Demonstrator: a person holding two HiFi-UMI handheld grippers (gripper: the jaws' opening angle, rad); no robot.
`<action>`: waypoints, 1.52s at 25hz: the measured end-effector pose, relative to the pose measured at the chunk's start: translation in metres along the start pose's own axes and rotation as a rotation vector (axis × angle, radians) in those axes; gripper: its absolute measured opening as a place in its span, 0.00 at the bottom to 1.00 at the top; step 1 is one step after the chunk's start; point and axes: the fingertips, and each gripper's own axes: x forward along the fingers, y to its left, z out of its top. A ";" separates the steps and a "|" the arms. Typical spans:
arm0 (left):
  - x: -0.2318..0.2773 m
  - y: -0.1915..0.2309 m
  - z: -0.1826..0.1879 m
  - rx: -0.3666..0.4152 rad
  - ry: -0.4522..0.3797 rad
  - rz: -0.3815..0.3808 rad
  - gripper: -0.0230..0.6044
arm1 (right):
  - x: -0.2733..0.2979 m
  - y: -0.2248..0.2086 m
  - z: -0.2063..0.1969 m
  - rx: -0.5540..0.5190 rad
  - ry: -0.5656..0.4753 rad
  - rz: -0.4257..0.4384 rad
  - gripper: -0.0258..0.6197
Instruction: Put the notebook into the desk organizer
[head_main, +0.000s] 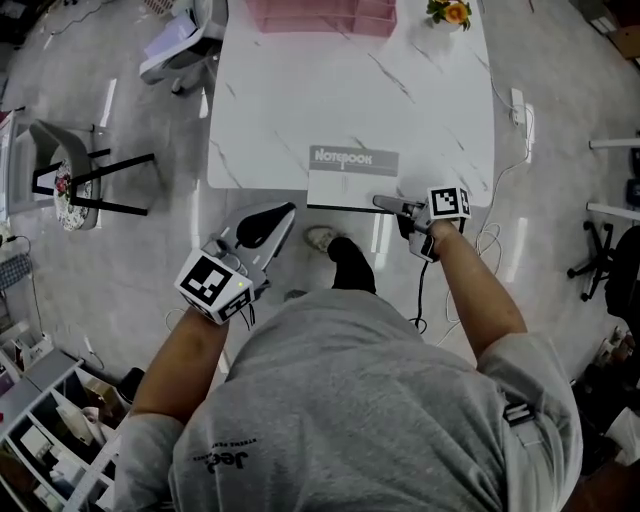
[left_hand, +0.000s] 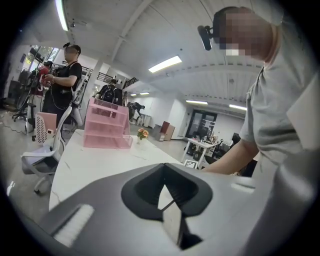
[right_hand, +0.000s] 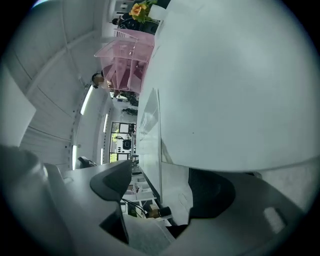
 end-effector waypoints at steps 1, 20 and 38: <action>-0.003 0.002 -0.002 -0.002 0.000 0.006 0.13 | 0.004 0.001 -0.001 0.013 0.002 0.017 0.59; -0.057 0.025 0.014 -0.030 -0.088 0.093 0.13 | 0.011 0.161 0.015 -0.152 -0.068 0.385 0.05; -0.124 0.068 0.021 -0.069 -0.104 0.277 0.13 | 0.054 0.262 0.229 -0.264 -0.473 0.481 0.05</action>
